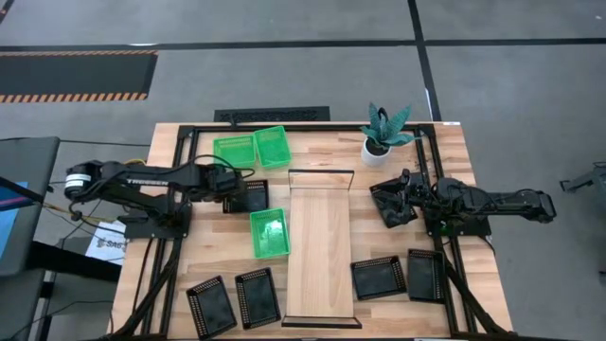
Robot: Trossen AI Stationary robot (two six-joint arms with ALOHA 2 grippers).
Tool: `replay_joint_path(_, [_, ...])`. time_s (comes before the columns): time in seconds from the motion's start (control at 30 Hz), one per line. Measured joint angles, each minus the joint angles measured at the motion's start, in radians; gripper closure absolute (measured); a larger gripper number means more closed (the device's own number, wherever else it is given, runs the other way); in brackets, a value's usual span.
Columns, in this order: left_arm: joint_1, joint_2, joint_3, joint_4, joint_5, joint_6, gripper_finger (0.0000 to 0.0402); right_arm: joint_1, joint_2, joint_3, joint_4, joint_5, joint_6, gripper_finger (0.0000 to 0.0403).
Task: Stack baskets on shelf by color
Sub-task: Put the black bin on the shelf
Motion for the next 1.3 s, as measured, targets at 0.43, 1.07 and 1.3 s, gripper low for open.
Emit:
replay_joint_path(0.43, [0.038,0.114,0.0,0.055,0.053,0.113,0.0385,0.0,0.0,0.0,0.0,0.0,0.0,0.0184])
replay_joint_path(1.07, [0.035,-0.104,0.099,0.018,0.105,0.056,0.0401,-0.003,0.0,0.0,0.0,0.0,-0.043,0.0184])
replay_joint_path(1.3, [0.013,-0.163,0.23,-0.039,0.075,0.053,0.0402,-0.009,0.0,0.0,0.0,0.0,-0.076,0.0184])
